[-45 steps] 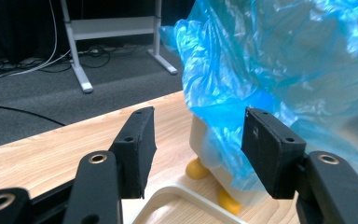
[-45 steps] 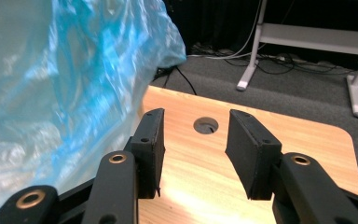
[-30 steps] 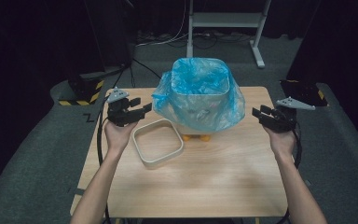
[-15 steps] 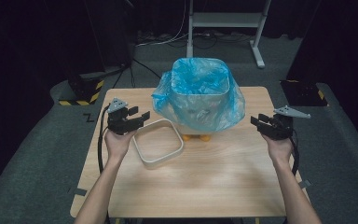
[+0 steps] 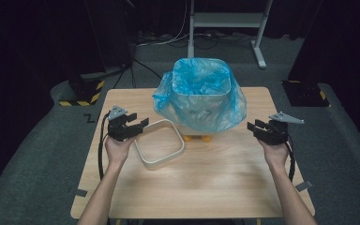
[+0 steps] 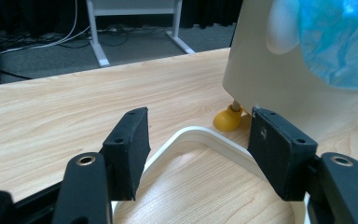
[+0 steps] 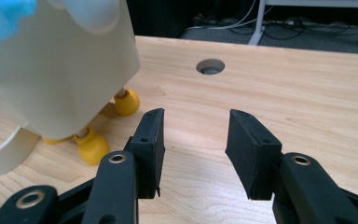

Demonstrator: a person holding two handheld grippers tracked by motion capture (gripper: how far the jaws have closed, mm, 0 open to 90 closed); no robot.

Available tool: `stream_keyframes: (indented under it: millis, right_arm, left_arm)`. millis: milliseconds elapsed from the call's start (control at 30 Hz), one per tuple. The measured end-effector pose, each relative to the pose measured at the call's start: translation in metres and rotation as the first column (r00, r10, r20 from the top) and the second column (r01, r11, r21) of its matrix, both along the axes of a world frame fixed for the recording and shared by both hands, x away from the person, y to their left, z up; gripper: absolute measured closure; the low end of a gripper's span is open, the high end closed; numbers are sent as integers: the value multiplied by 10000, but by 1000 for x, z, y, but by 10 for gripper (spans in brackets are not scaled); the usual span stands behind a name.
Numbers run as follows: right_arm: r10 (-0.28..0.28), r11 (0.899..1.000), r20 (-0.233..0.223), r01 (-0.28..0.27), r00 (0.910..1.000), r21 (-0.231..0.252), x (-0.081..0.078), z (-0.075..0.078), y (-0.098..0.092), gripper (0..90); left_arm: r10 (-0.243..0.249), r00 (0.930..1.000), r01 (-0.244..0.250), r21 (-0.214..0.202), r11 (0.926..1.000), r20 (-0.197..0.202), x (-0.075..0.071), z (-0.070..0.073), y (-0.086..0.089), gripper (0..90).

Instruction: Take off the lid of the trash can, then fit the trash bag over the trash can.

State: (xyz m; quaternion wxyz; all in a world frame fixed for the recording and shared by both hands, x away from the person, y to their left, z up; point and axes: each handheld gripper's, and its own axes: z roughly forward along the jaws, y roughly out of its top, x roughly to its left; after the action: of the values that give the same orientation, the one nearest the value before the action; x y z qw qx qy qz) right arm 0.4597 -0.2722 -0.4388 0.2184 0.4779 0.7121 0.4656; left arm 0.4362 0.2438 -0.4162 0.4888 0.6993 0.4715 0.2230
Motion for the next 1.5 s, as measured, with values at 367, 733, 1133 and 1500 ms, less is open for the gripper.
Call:
stream_keyframes:
  millis: [367,733,1133,1500]
  right_arm:
    - [-31,9999,-329,27,9995,-112,6,-20,10,566]
    - [-132,9996,-541,117,9984,-273,8,-37,14,564]
    - [-95,9988,-825,55,9965,-483,15,-59,22,553]
    - [-51,9952,-934,-41,9956,-979,18,-69,26,539]
  left_arm:
    - [522,9984,-516,273,9983,-226,-2,-21,11,376]
    - [1320,9898,-1272,874,9880,-526,0,-43,17,379]
    - [2037,9743,-1904,1319,9728,-959,6,-68,20,378]
    - [2223,9702,-2091,1301,9692,-961,9,-77,19,376]
